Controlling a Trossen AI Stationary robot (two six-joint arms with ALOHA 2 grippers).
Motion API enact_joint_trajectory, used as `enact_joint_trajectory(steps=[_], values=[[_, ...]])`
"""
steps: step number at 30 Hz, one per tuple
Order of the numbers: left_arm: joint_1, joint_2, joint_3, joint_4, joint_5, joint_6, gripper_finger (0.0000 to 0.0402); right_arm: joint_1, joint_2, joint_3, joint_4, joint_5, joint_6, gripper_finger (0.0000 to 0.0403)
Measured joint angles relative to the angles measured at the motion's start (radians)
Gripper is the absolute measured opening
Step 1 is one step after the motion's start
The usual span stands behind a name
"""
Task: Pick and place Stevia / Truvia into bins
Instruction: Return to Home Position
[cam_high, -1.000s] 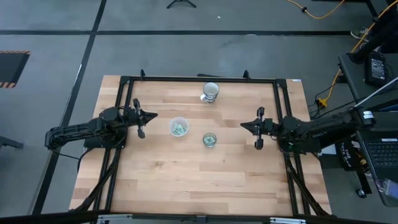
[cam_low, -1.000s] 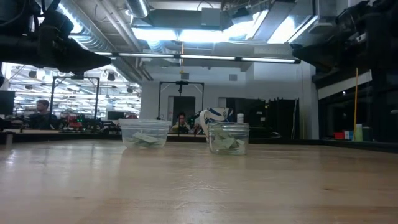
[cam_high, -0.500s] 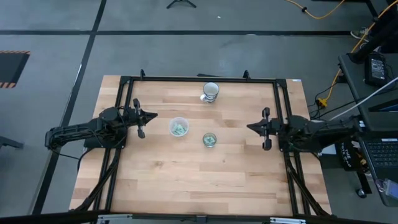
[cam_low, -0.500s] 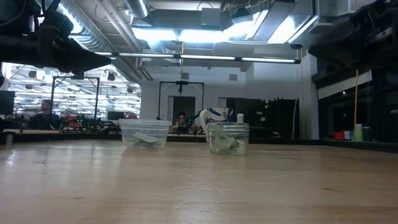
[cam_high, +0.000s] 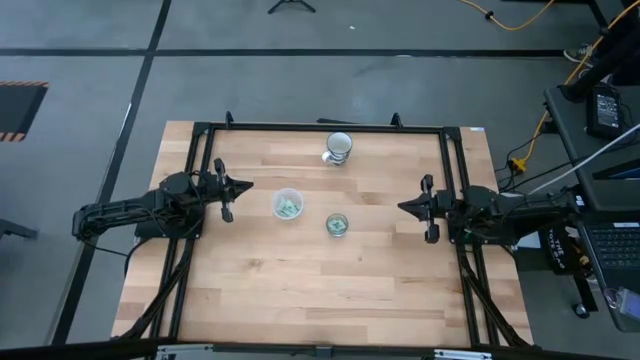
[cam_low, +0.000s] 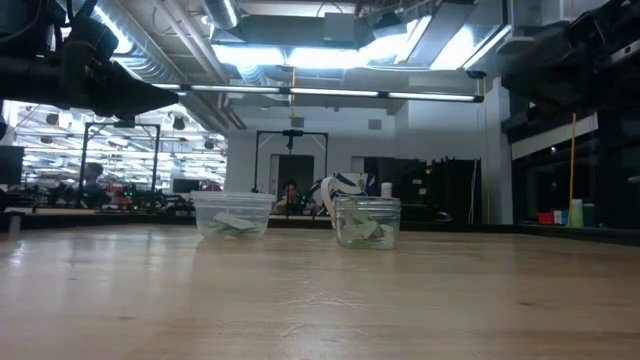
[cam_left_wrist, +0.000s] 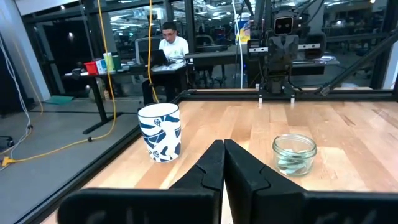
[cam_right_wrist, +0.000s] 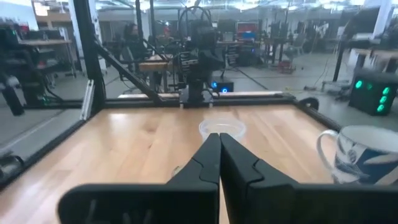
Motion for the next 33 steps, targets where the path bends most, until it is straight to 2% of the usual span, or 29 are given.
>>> enact_joint_trajectory(steps=[21,26,33], values=[[0.000,0.000,0.000,0.000,0.000,0.000,0.0006,0.000,0.000,0.000,-0.002,0.000,0.023,0.0005],[0.000,0.000,0.000,0.000,0.000,0.000,0.0006,0.030,-0.004,0.000,-0.018,-0.002,0.046,0.0005],[0.000,0.000,0.000,0.000,0.000,0.000,0.0006,0.069,-0.082,0.000,-0.159,-0.002,0.046,0.0005]])
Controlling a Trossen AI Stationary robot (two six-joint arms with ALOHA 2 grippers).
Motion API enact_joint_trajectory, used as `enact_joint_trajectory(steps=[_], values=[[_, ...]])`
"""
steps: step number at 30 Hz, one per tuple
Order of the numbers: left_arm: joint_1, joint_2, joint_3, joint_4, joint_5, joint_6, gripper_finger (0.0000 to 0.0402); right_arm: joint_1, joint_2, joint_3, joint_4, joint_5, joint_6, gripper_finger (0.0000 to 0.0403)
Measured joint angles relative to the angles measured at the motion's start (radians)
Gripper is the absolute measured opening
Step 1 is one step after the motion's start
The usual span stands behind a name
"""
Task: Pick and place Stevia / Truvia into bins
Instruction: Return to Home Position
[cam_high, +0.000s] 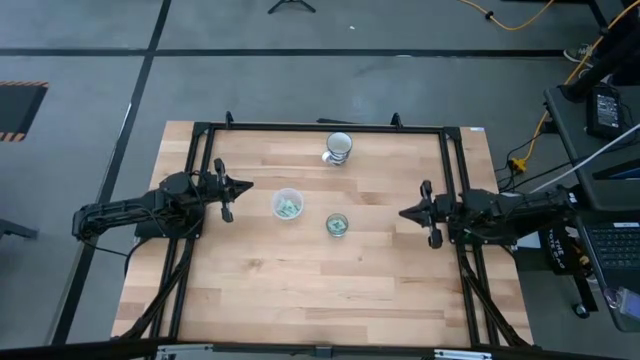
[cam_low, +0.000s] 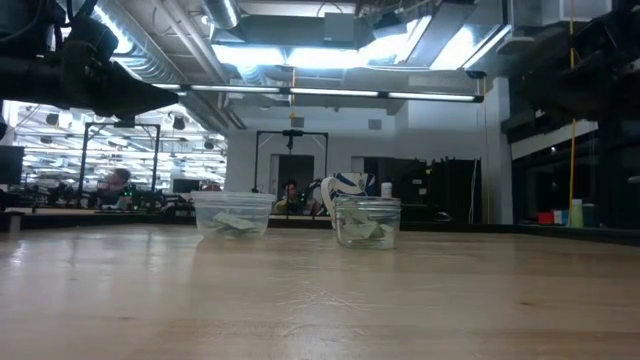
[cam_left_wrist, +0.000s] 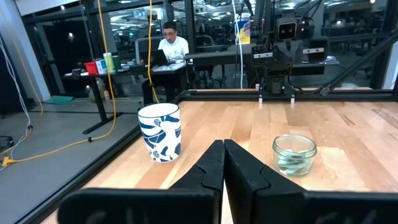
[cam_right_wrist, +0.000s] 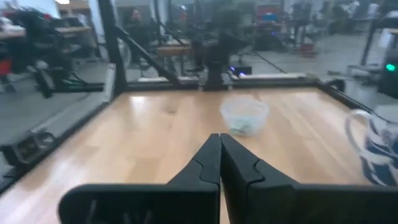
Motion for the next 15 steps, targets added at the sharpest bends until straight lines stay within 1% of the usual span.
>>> enact_joint_trajectory(steps=[6,8,15], values=[[0.000,0.000,0.000,0.000,0.000,0.000,0.0006,0.012,-0.053,0.000,-0.003,-0.062,0.052,0.0005],[0.000,0.000,0.000,0.000,0.000,0.000,0.0006,0.012,-0.079,0.000,-0.002,-0.064,0.053,0.0005],[0.000,0.000,0.000,0.000,0.000,0.000,0.0006,-0.005,-0.078,0.000,-0.004,-0.061,0.053,0.0005]])
